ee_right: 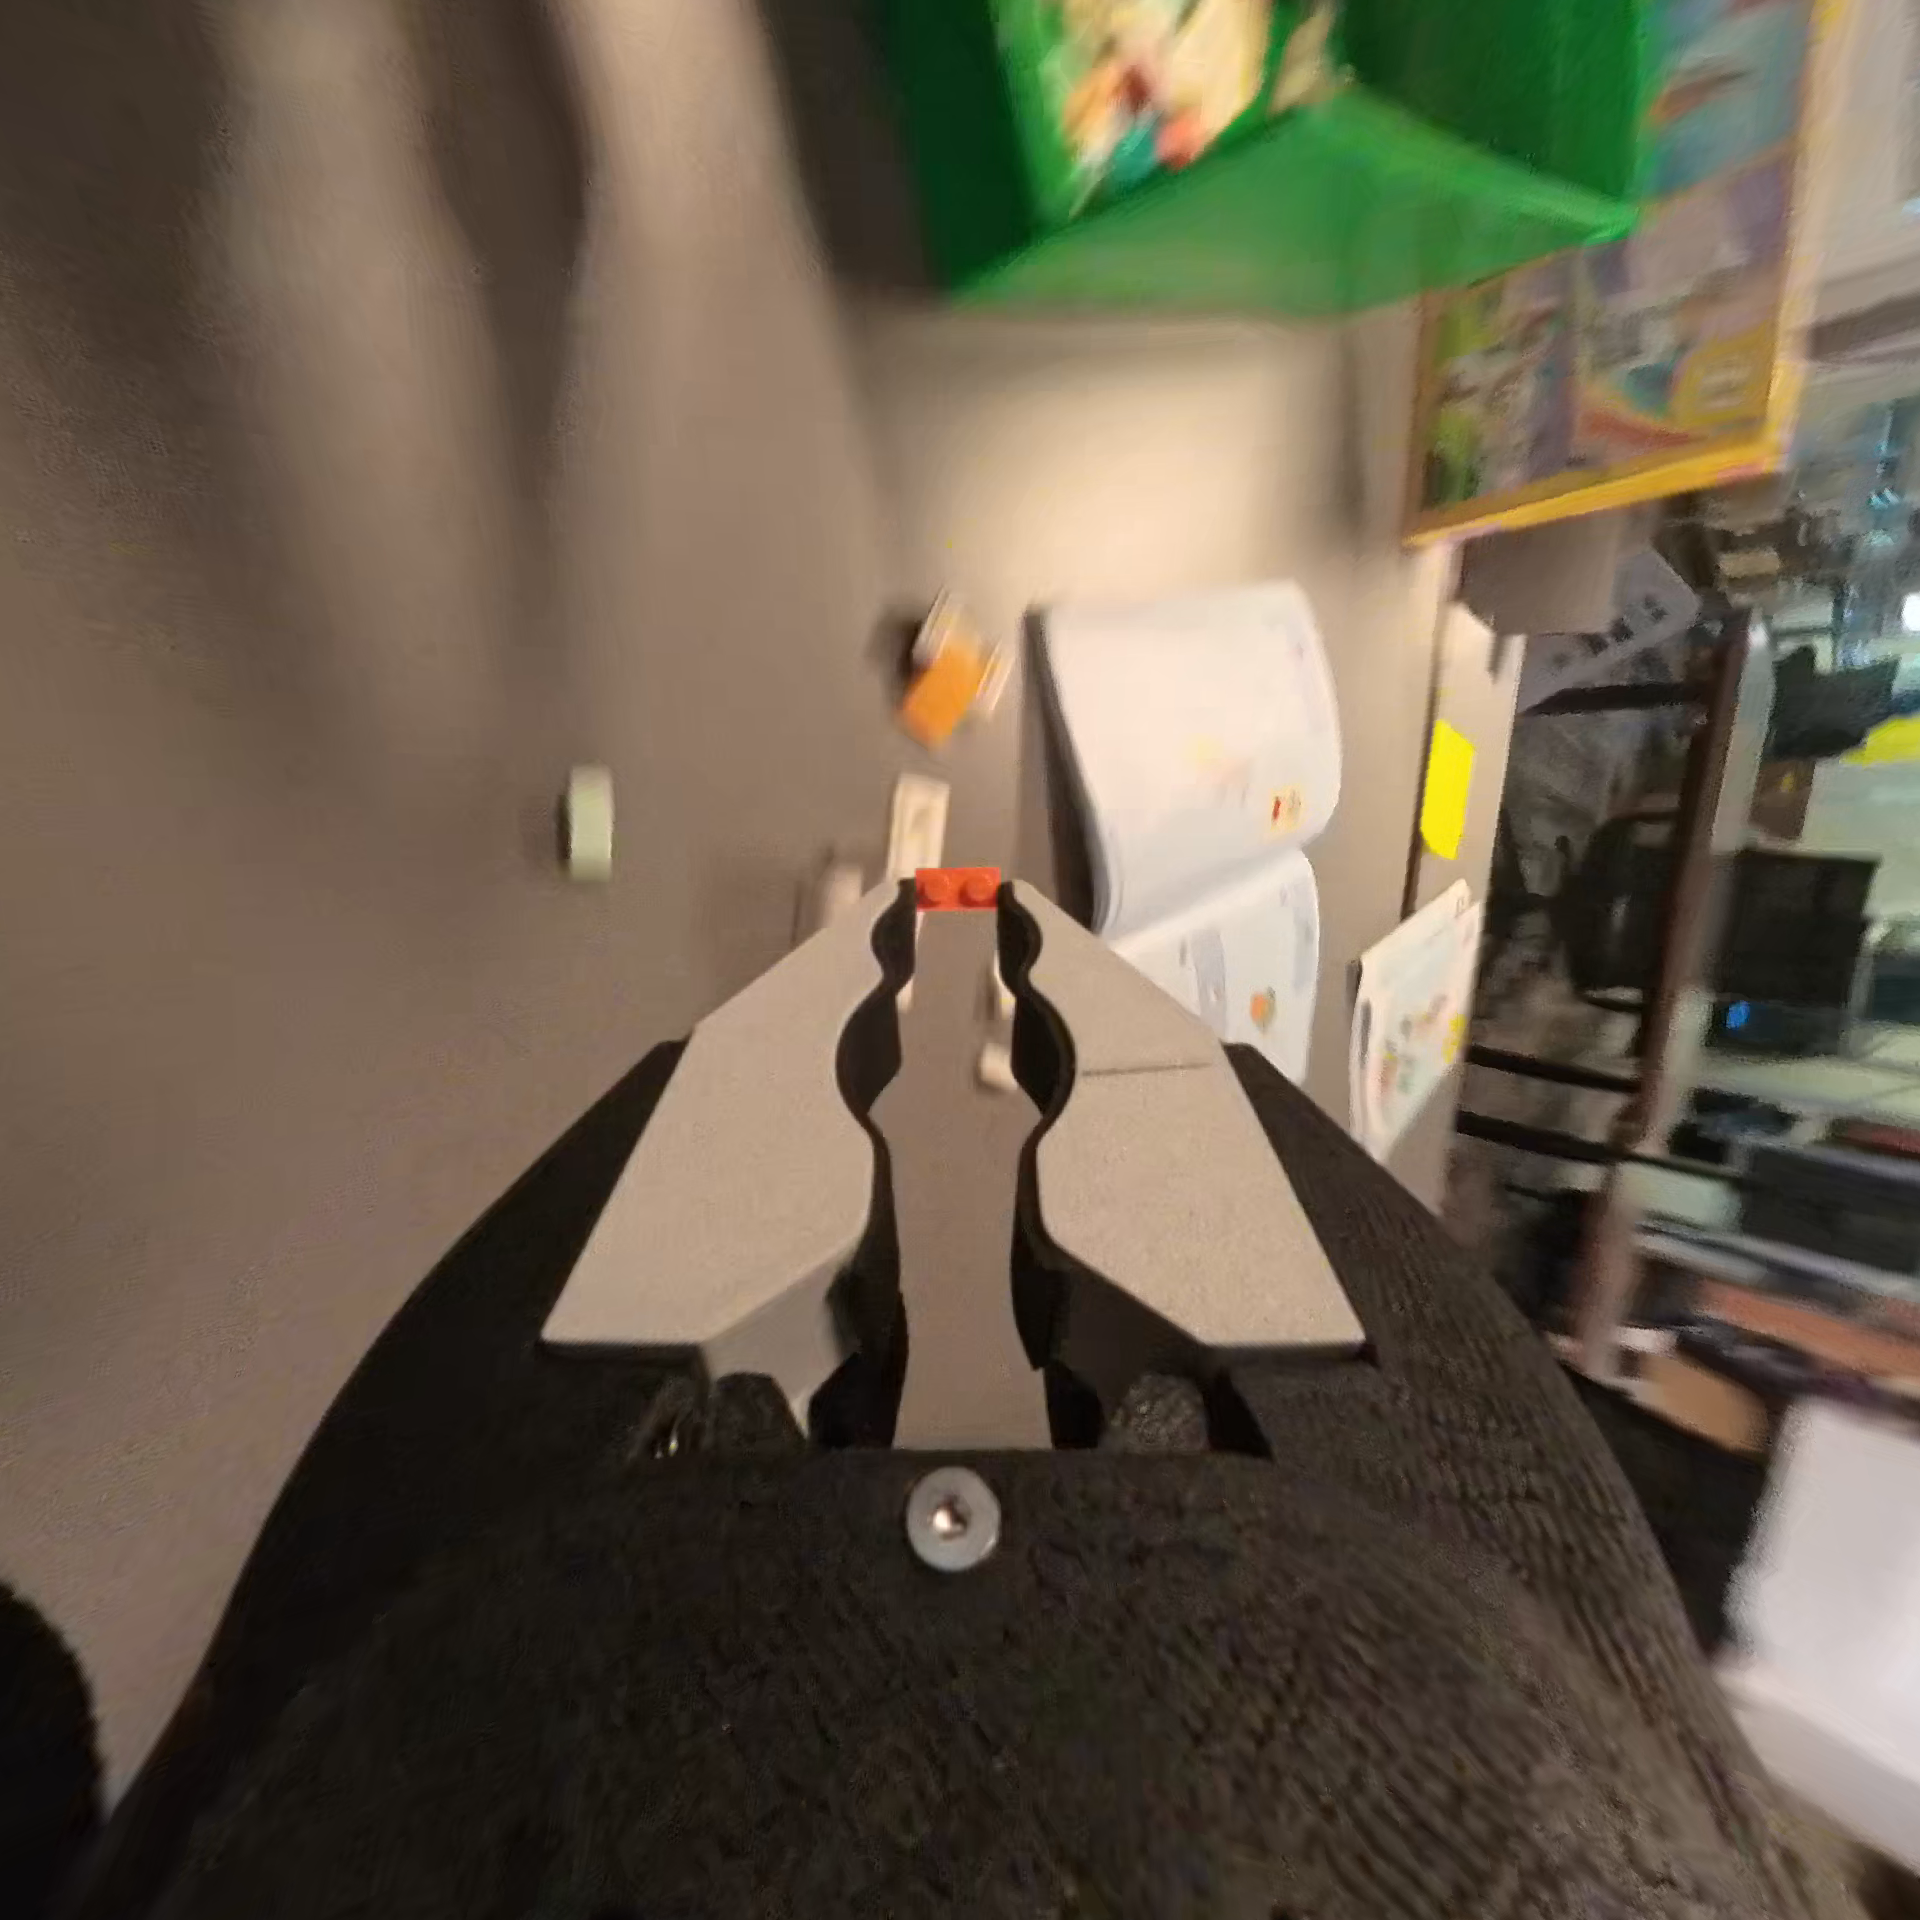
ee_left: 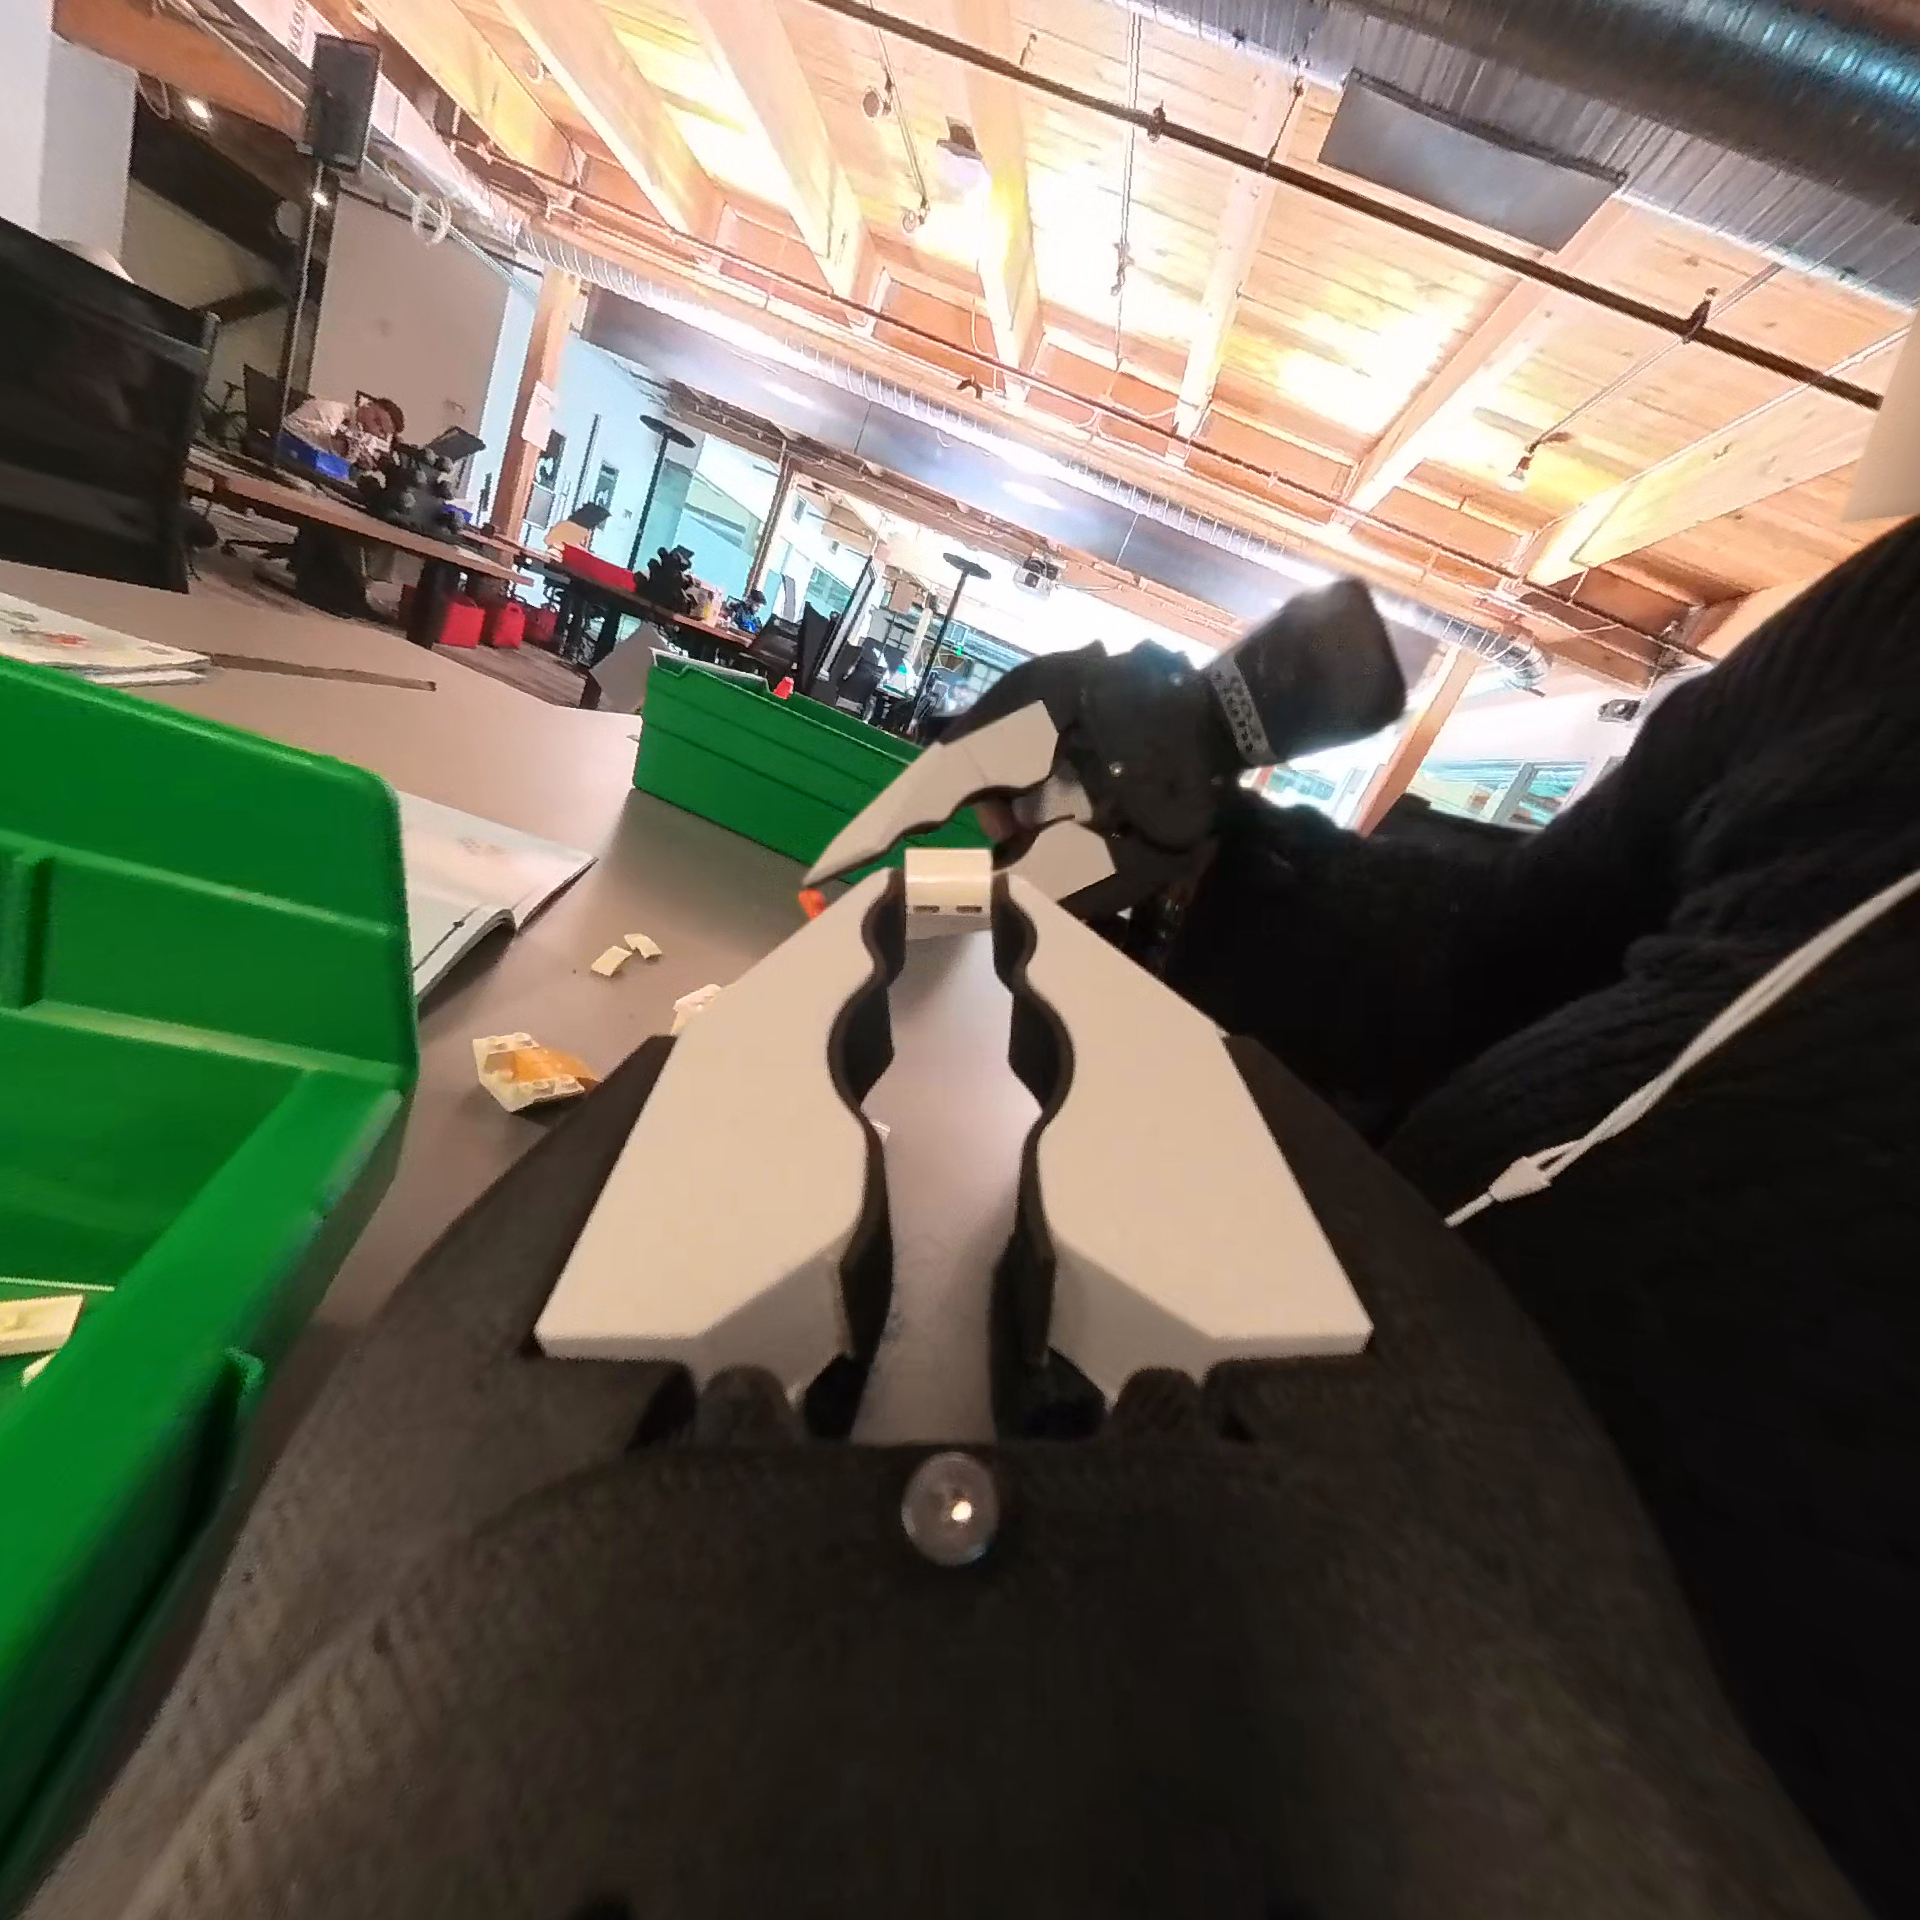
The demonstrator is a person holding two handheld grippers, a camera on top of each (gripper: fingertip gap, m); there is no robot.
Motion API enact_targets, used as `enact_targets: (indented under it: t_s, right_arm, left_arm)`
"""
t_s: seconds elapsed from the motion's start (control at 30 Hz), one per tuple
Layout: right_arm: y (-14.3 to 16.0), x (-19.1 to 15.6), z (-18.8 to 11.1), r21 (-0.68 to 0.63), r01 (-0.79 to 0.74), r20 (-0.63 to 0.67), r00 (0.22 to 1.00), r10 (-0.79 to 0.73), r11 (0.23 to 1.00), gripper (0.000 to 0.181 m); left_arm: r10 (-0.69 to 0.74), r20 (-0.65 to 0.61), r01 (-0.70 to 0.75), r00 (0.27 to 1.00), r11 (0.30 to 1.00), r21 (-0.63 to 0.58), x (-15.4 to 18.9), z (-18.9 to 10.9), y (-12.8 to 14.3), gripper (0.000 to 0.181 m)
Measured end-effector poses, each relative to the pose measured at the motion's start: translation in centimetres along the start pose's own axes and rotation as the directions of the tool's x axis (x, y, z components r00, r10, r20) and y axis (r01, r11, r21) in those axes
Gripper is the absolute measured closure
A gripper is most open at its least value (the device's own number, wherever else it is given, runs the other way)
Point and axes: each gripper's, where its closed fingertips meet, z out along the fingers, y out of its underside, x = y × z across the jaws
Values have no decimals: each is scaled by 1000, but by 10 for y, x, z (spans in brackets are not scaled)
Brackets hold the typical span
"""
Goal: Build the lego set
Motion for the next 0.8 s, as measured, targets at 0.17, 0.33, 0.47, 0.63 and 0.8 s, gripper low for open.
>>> enact_targets:
  t_s: [0.17, 0.33, 0.47, 0.63, 0.8]
  right_arm:
    - [109, -24, -18, -372, 618, 348, 784, -514, 692, 168]
    - [158, -30, -24, -398, 854, 587, 519, -622, 337, 168]
    - [157, -39, -19, -318, 925, 660, 372, -653, 206, 168]
    - [126, -57, -13, -194, 967, 629, 254, -734, 169, 167]
    - [103, -65, -13, -163, 939, 560, 340, -755, 302, 143]
  left_arm:
    - [18, 5, -18, 1000, 1000, -13, 1, 1, 2, 166]
    - [13, 14, -13, 1000, 1000, -8, -1, 1, 1, 166]
    - [17, 13, -17, 1000, 1000, -13, 0, 1, 2, 166]
    - [16, 10, -16, 1000, 1000, -13, 0, 1, 2, 166]
    - [16, 8, -16, 1000, 1000, -13, 0, 1, 2, 166]
